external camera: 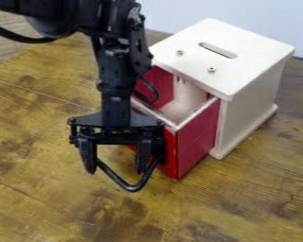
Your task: Close the drawer
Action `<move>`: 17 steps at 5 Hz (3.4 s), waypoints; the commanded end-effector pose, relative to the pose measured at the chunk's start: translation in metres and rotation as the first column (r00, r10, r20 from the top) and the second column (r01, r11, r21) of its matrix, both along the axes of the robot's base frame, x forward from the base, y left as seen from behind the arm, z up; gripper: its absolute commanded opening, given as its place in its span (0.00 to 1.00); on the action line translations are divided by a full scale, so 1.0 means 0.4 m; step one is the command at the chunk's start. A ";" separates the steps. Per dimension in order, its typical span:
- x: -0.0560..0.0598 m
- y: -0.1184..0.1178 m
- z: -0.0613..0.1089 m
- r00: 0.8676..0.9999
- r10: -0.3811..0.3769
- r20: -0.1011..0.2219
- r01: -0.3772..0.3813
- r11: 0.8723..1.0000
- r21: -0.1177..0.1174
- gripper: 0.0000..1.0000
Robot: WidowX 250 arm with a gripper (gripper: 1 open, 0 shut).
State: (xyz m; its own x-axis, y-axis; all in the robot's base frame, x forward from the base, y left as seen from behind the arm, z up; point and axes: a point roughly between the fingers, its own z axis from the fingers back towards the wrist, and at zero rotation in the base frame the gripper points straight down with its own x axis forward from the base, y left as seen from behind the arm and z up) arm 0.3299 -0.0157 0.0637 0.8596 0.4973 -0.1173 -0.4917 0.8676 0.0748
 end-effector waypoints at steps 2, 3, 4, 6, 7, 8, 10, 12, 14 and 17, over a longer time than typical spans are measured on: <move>0.032 -0.047 0.052 0.998 -0.039 0.047 0.038 0.999 0.015 1.00; 0.063 -0.021 0.028 0.999 0.001 0.051 -0.002 1.000 0.019 1.00; 0.094 0.006 0.005 0.998 0.042 0.055 -0.043 0.999 0.022 1.00; 0.134 -0.014 -0.027 0.994 0.081 0.073 -0.082 0.997 0.015 1.00; 0.133 0.005 -0.002 0.992 0.099 0.080 -0.100 0.995 0.009 1.00; 0.121 0.024 0.022 0.989 0.119 0.088 -0.119 0.993 0.003 1.00; 0.101 0.041 0.027 0.986 0.142 0.092 -0.142 0.990 -0.004 1.00; 0.118 0.074 -0.002 0.970 0.228 0.087 -0.228 0.974 -0.008 1.00; 0.121 0.040 -0.005 0.963 0.257 0.082 -0.257 0.966 -0.016 1.00; 0.113 -0.049 -0.014 0.978 0.193 0.074 -0.191 0.981 -0.029 1.00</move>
